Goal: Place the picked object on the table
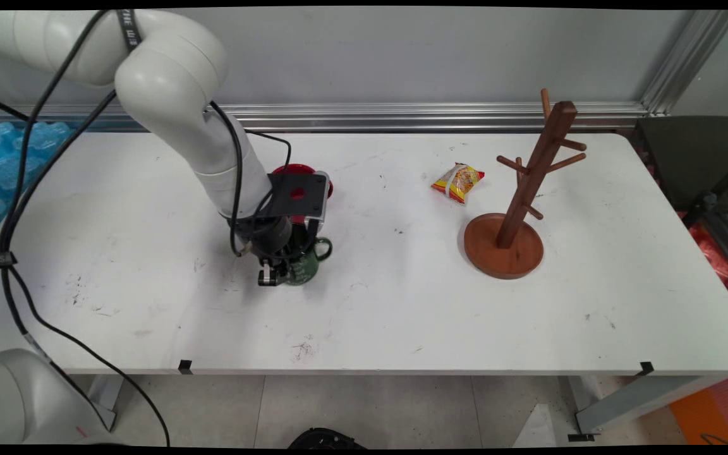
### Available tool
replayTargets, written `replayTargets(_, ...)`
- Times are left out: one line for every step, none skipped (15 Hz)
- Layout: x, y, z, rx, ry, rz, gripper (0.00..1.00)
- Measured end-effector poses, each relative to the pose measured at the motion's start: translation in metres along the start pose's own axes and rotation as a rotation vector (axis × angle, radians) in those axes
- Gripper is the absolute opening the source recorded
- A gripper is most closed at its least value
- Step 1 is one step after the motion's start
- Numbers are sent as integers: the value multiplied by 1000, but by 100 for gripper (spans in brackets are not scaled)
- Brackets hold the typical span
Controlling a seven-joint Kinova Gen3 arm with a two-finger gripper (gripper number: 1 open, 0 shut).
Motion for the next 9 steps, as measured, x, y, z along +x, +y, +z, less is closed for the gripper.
replayTargets(0, -1, 2, 1, 1, -1, 100)
replayTargets(1, -1, 2, 2, 1, -1, 100)
replayTargets(1, -2, 3, 3, 3, -2, 100)
replayTargets(1, -2, 4, 6, 5, -2, 100)
replayTargets(1, -3, 4, 7, 8, -2, 100)
replayTargets(2, -3, 4, 9, 12, -1, 100)
replayTargets(2, -4, 2, 12, 18, 0, 100)
replayTargets(2, -4, 1, 13, 23, 0, 100)
replayTargets(2, -4, -2, 15, 30, 1, 100)
